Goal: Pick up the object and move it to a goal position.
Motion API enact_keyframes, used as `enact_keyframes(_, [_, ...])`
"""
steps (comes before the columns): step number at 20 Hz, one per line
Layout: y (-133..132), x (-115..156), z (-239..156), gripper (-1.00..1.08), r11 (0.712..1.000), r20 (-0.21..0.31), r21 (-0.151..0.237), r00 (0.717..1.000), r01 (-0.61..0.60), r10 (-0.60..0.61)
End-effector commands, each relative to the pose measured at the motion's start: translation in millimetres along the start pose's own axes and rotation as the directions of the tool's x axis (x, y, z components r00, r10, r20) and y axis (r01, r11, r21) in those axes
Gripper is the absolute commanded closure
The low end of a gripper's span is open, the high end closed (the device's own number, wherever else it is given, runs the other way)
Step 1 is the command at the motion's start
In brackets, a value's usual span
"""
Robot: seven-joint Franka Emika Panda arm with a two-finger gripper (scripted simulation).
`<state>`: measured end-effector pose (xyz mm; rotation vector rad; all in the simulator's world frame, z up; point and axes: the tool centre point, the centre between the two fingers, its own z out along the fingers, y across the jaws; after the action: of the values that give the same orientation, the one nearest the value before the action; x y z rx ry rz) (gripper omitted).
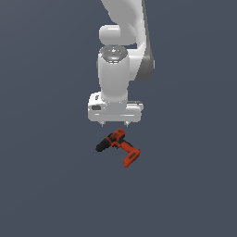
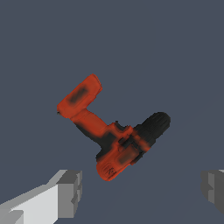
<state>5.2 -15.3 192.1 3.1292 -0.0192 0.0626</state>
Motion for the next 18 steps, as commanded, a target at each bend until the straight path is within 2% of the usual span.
enact_keyframes(1, [0.0,0.0,0.0,-0.60,1.000,0.000,0.000,1.000,0.000,0.000])
enact_keyframes(11, [-1.8,-1.6,-0.5,-0.60,1.000,0.005,-0.003,1.000,0.029,-0.029])
enact_keyframes(18, [2.7,1.5,6.8,-0.60,1.000,0.011,0.000,1.000,-0.027,0.027])
